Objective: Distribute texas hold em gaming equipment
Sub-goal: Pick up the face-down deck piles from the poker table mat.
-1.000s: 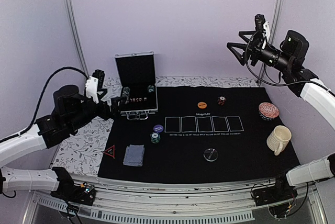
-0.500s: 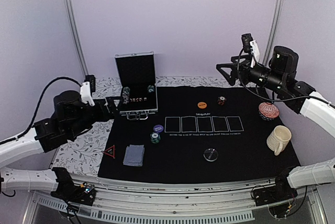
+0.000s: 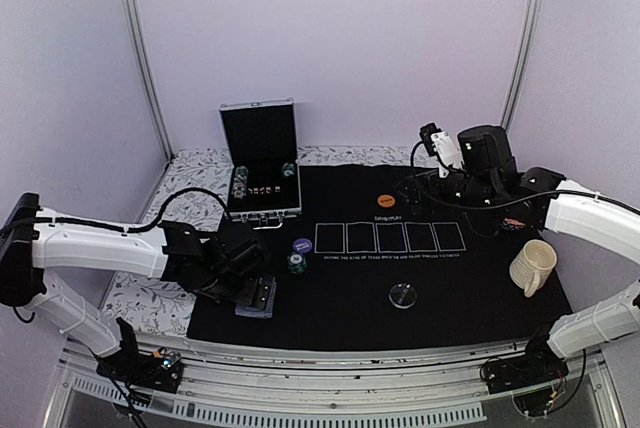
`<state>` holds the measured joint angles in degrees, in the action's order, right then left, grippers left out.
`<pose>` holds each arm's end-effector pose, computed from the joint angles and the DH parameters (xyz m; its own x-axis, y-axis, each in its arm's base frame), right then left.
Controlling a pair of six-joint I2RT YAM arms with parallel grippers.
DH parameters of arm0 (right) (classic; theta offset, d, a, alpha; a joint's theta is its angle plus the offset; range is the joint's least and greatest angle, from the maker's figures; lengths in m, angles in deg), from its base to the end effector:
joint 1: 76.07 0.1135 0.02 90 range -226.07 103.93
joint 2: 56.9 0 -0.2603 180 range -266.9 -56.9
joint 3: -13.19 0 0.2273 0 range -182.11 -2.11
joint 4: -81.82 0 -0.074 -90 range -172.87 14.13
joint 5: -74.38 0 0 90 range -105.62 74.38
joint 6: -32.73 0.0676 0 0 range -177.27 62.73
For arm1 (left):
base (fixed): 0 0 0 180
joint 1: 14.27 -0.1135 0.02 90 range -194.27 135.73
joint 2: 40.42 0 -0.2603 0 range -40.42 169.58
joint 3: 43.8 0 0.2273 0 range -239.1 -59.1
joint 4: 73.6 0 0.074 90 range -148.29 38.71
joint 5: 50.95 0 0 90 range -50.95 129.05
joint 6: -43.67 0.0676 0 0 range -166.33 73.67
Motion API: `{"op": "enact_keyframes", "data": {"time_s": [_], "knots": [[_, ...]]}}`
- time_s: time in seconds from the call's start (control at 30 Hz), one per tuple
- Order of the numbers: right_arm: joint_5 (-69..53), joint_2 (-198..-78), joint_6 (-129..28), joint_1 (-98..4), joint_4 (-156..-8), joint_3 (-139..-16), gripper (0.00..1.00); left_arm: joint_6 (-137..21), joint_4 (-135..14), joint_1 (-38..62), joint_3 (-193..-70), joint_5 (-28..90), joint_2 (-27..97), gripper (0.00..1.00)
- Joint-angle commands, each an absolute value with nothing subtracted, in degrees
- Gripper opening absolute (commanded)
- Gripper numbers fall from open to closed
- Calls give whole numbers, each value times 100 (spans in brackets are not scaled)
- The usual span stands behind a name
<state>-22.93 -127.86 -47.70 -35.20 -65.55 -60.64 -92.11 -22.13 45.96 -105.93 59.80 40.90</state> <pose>0.2208 0.1797 0.3009 -0.4641 -0.1836 -0.8665 -0.4952 0.8649 0.0820 0.1404 -0.1972 0.1666 -0.8667 0.1655 -0.4705 0.1897 0.9818 -0.0042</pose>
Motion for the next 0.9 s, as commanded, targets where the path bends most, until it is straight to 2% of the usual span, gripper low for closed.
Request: {"op": "enact_keyframes", "data": {"time_s": [0.0,0.13,0.33,0.87], "knots": [[-2451,-12858,-4602,-3476,-6469,-5924,99,-9288,-2482,4695,-10476,5728,3853,98],[-2392,-12859,-4595,-3463,-6561,-5801,99,-9095,-2833,4682,-10371,5695,3860,98],[-2375,-12844,-4551,-3447,-6533,-5735,99,-9004,-2590,4606,-10577,5967,4203,98],[-2362,-12857,-4561,-3427,-6448,-5686,99,-8992,-3252,4460,-10396,5528,4509,98]]}}
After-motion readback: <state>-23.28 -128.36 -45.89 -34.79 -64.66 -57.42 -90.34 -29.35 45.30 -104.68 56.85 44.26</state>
